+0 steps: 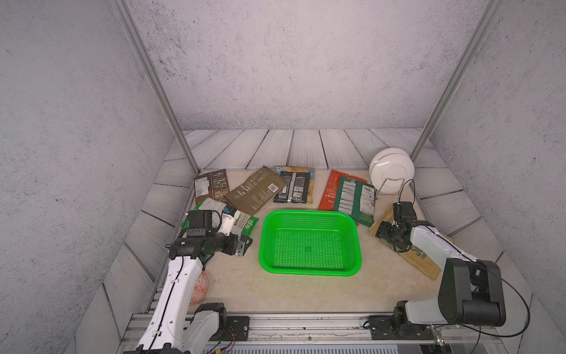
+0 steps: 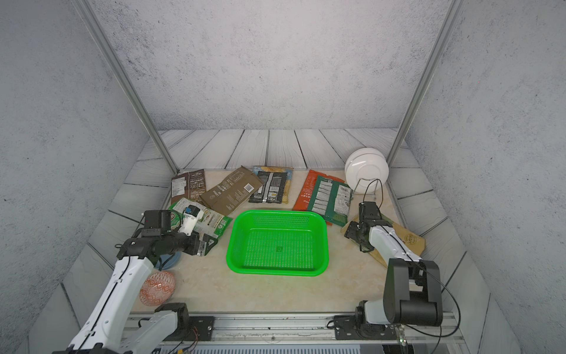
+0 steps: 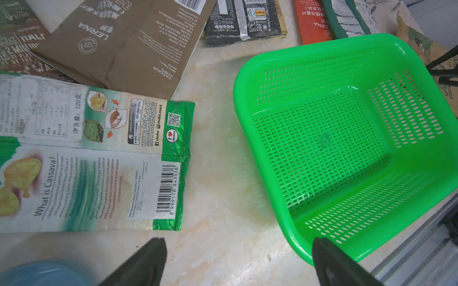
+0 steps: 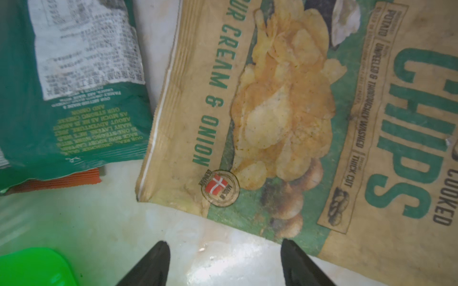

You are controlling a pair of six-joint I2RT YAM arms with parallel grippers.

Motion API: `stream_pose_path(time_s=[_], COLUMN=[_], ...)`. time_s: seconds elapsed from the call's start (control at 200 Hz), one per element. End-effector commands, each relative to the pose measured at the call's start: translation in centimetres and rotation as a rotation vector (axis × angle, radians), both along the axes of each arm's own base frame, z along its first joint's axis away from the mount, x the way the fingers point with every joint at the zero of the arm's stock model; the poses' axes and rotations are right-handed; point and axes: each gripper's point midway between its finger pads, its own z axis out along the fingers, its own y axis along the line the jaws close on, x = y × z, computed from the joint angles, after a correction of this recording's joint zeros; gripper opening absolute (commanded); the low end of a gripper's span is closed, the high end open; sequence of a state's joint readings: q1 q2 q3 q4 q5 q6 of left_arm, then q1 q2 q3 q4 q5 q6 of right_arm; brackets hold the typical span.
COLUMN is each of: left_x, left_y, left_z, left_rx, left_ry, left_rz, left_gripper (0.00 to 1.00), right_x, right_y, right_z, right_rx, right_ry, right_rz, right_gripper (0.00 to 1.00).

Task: Put the potato chips into the basket
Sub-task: Pick up the potato chip from the center of the board.

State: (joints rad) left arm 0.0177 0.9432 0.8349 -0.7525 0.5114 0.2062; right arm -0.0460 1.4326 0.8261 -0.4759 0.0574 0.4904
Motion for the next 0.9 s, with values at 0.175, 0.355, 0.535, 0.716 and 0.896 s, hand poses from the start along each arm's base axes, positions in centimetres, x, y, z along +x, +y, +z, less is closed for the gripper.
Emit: stream_pose_path(time_s=[0.175, 0.355, 0.535, 0.716, 0.896], left_x=[0.0, 0.0, 0.0, -0.1, -0.1], left_y=[0.1, 0.1, 0.1, 0.2, 0.1], left_z=[0.2, 0.1, 0.1, 0.2, 0.2], left_rx=[0.003, 0.005, 0.007, 0.009, 0.008], left_ry=[-0.020, -0.021, -0.021, -0.026, -0.025], left_rz=[-0.006, -0.007, -0.006, -0.006, -0.006], left_gripper=[0.99, 0.98, 0.98, 0.98, 0.98], right_x=[2.4, 3.9, 5.4, 6.0, 5.3], right_y=[-0.5, -0.2, 0.1, 0.3, -0.1], right_z=[-0.7, -0.4, -1.3, -2.5, -2.8], right_rx=[-0.043, -0.039, -0.085, -0.104, -0.133], right_ry=[0.048, 0.030, 0.083, 0.150, 0.187], right_rz=[0.036, 0.032, 0.048, 0.064, 0.058], right_gripper=[0.71, 0.73, 0.73, 0.72, 0.70])
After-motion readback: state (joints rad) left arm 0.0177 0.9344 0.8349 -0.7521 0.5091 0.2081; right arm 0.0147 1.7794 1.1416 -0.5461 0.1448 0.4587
